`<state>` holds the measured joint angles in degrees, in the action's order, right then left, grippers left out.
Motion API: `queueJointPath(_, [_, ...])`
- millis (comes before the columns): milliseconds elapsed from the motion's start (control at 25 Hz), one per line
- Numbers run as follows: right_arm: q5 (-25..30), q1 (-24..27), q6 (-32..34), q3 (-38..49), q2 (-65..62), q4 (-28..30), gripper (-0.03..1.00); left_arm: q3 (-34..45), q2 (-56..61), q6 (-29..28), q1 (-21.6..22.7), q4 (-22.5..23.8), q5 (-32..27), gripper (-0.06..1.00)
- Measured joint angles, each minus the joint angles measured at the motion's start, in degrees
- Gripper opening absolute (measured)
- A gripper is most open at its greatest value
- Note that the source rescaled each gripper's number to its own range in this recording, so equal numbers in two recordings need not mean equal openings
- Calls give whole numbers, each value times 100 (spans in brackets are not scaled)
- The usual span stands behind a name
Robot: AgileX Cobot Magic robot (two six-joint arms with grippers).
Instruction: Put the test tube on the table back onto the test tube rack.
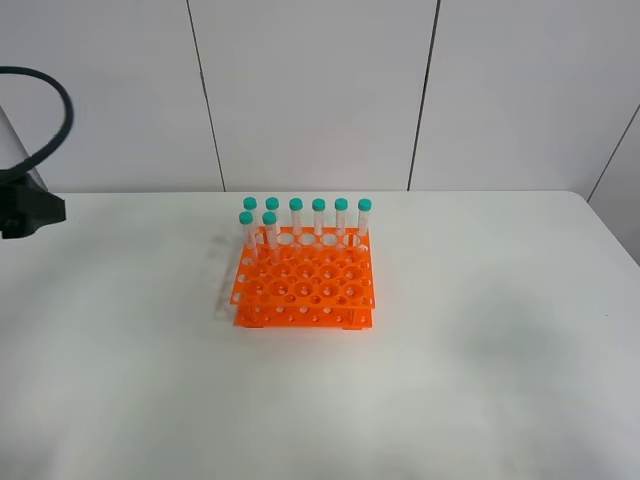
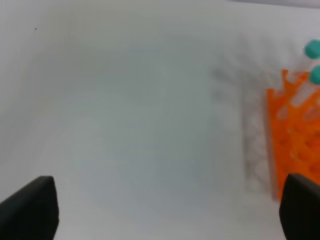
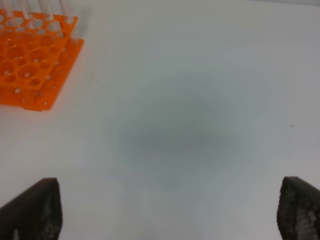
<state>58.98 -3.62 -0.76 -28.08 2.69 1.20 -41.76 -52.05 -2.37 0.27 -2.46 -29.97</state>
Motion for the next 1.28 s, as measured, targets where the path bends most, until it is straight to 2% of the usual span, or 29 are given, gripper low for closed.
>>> queueJointPath(480, [0,0,0,0,0,0,91,64,2374,0,0,-149,-2472,100])
queueJointPath(640, [0,0,0,0,0,0,91,64,3007,0,0,-191,-3101,100])
queueJointPath(1280, [0,0,0,0,0,0,91,650,4659,-94,0,-259,-3821,100])
